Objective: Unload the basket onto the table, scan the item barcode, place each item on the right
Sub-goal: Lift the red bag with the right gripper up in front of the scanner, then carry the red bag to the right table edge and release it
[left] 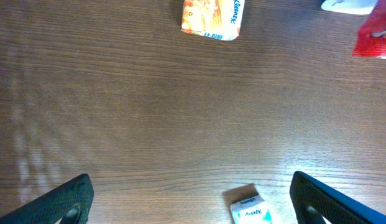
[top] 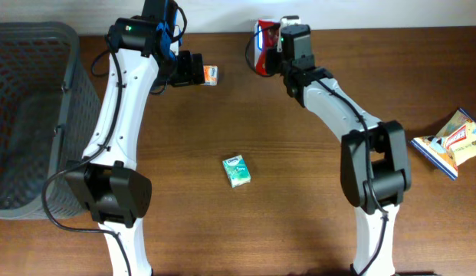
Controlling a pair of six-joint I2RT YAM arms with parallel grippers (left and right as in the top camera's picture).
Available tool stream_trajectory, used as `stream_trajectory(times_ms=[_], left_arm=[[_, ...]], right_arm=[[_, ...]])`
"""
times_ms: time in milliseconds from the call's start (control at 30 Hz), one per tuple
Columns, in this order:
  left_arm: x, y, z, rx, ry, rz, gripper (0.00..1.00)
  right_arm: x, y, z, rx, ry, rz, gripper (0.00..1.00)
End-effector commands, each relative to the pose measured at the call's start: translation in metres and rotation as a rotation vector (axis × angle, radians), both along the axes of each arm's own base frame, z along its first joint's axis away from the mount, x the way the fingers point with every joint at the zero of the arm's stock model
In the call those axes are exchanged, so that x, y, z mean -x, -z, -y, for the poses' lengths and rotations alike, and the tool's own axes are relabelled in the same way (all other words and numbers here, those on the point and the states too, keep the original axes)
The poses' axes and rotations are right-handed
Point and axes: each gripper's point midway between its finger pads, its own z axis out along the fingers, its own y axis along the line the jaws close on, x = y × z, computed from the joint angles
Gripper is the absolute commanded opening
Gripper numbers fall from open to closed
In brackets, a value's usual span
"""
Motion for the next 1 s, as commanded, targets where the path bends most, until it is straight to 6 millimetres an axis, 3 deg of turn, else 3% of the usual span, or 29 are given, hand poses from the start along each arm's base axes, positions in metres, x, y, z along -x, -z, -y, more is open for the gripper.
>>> stream_trajectory(times_ms=[0,167,300,433,567,633,733,767,833,900,967], left_arm=[[0.0,0.005,0.001,-0.006,0.003,-0.01,0.99],[0.0,0.005,0.001,-0.006,0.003,-0.01,0.99],[0.0,0.005,0.001,-0.006,0.003,-0.01,0.99],[0.0,0.005,0.001,-0.006,0.003,-0.012,0.99],[0.0,0.005,0.001,-0.006,0.003,-0.011,0.99],[0.0,0.005,0.001,-0.007,0.003,-0.011,0.99],[0.0,0.005,0.001,-0.007,0.003,-0.013,0.99],[0.001,0.006,0.001,-0.007,0.003,-0.015,0.99],[0.003,0.006,0.0,-0.009,0.003,-0.025,0.99],[0.005,0.007,0.0,-0.01,0.004,-0.033,0.99],[0.006,0.007,0.0,-0.01,0.003,-0.036,0.99]], right_arm=[[-0.007,-0.022,-0.001,0.028,0.002,0.062,0.04],[-0.004,-0.038,0.001,0.041,-0.002,0.068,0.04],[0.002,-0.084,0.01,0.032,0.023,0.129,0.04],[0.023,-0.141,0.069,0.129,0.242,0.171,0.04],[0.063,-0.176,0.146,0.232,0.441,0.12,0.04],[0.087,-0.171,0.194,0.231,0.541,0.027,0.04],[0.126,-0.143,0.264,0.186,0.73,-0.139,0.04],[0.148,-0.128,0.298,0.17,0.825,-0.226,0.04],[0.182,-0.106,0.343,0.143,0.944,-0.348,0.04],[0.211,-0.085,0.382,0.096,1.016,-0.453,0.04],[0.226,-0.065,0.403,-0.01,1.033,-0.52,0.04]])
